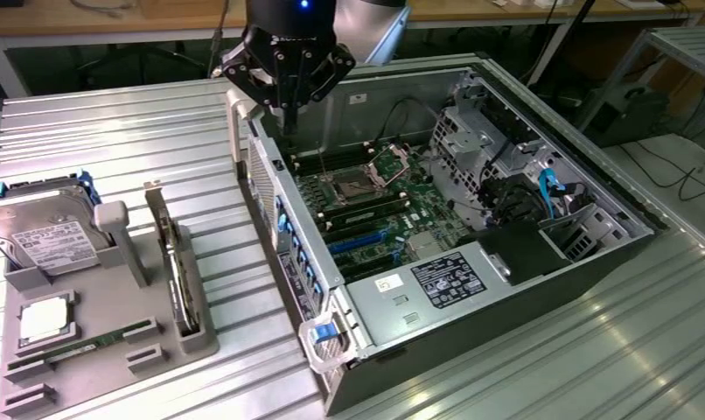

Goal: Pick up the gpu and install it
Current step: 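Reach for the gpu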

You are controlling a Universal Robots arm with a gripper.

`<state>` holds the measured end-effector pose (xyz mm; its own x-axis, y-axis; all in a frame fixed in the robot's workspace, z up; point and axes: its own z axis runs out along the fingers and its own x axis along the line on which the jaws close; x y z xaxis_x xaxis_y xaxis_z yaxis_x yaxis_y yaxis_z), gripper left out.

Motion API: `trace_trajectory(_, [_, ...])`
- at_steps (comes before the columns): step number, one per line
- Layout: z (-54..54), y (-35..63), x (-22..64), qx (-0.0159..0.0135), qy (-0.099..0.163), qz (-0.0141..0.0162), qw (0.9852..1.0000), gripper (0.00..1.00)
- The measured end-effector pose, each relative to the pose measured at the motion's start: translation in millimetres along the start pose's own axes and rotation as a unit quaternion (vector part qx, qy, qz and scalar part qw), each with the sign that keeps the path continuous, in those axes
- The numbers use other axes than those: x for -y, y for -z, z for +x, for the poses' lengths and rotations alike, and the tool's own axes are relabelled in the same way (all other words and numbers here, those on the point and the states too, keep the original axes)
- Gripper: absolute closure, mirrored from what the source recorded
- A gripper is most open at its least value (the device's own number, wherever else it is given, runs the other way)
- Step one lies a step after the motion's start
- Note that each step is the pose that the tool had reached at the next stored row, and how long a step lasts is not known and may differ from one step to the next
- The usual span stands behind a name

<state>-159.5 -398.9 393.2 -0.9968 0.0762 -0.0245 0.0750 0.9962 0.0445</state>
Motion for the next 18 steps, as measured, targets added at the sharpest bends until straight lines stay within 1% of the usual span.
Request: trace_trajectory(18, [10.1,0.3,0.8,-0.0001,0.0,0.0001,1.0,0.89])
